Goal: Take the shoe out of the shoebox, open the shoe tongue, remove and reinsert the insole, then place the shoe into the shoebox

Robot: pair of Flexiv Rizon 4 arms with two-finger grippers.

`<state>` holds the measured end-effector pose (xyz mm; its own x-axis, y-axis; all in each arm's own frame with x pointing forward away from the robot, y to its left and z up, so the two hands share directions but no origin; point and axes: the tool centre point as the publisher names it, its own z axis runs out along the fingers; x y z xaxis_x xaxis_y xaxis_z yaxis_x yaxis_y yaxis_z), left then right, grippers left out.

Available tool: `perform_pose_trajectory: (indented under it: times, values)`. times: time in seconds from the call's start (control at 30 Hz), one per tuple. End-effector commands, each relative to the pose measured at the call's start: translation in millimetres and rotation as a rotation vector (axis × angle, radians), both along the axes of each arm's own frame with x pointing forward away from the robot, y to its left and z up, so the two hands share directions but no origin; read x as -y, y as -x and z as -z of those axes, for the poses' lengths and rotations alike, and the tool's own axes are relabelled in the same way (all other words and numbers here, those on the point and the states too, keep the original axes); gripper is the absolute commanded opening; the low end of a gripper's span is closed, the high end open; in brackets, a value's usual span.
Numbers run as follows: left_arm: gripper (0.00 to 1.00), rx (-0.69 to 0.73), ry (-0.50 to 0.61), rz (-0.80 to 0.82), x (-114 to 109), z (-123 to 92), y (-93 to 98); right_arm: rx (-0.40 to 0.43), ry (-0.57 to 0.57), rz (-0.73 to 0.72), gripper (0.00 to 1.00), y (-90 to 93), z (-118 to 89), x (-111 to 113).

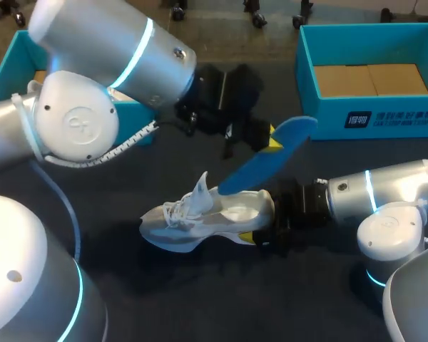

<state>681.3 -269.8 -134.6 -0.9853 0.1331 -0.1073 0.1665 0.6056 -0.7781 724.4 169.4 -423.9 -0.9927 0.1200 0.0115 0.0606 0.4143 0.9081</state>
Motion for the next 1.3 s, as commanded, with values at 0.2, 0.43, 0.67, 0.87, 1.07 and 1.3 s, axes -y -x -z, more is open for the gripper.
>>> perform_pose_trajectory:
  times: [0.2,0.43,0.67,0.87,1.07,1.3]
  values:
    - [0.00,-0.045,0.145,-0.007,-19,-25,9.2,0.000,0.003,0.001,0.00,0.9,-1,-1]
    - [0.00,-0.165,0.309,0.081,-36,-50,6.3,0.000,0.003,0.001,0.00,0.9,-1,-1]
    - [0.00,-0.215,0.330,0.131,-42,-52,5.3,0.000,0.003,0.001,0.00,0.9,-1,-1]
    - [0.00,-0.215,0.330,0.131,-42,-52,5.3,0.000,0.003,0.001,0.00,0.9,-1,-1]
    - [0.00,-0.215,0.330,0.131,-42,-52,5.3,0.000,0.003,0.001,0.00,0.9,-1,-1]
    - [0.00,-0.354,0.365,0.019,-45,-78,9.5,0.000,0.003,0.001,0.00,0.9,-1,-1]
